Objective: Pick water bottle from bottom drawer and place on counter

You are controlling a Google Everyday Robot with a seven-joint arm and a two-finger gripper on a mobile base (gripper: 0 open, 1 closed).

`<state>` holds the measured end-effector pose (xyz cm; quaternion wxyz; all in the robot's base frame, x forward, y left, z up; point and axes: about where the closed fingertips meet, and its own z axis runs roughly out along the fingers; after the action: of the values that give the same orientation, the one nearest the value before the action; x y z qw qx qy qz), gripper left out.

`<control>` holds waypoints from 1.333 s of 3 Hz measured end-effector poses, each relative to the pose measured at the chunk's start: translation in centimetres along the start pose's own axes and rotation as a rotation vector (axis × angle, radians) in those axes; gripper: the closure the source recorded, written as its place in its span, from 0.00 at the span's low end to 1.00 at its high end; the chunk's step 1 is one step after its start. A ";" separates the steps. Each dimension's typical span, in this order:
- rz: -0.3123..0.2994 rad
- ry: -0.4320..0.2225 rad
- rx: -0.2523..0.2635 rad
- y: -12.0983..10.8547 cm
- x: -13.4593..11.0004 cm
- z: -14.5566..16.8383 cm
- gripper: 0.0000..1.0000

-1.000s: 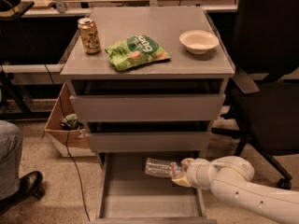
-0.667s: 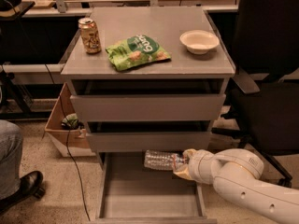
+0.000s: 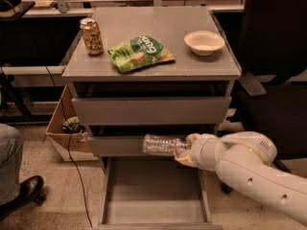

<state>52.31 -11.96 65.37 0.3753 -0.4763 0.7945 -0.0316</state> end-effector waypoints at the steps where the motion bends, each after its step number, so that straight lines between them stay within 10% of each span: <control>1: 0.016 -0.003 0.032 -3.0 -3.3 -3.3 1.00; 4: -0.056 -0.002 0.168 -11.1 -12.1 -14.1 1.00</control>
Offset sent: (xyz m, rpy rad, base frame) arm 0.0305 -0.0232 0.2369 -0.0695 -0.1327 -0.0595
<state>54.83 -12.87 86.84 0.4136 -0.4652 0.7752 -0.1079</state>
